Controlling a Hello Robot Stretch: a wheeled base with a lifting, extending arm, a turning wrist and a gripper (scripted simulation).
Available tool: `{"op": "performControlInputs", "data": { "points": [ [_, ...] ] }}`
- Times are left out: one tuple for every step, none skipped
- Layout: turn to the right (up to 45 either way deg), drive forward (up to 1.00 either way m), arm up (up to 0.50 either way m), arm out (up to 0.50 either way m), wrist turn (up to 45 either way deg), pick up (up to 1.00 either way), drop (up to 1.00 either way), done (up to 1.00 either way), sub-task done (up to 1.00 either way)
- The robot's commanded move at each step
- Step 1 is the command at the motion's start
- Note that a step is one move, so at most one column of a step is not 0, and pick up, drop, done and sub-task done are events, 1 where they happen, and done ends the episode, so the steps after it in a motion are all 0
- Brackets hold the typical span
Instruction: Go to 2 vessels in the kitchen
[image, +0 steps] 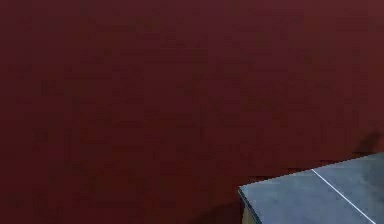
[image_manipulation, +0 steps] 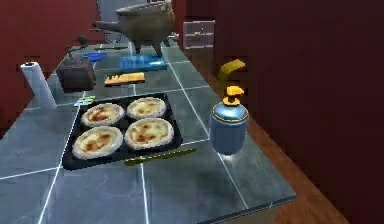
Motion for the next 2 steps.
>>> {"op": "performControlInputs", "data": {
  "points": [
    [-45.0, 0.00, 0.00, 0.00, 0.0, 0.00, 0.00, 0.00, 0.00],
    [-45.0, 0.00, 0.00, 0.00, 0.0, 0.00, 0.00, 0.00, 0.00]
  ]
}}
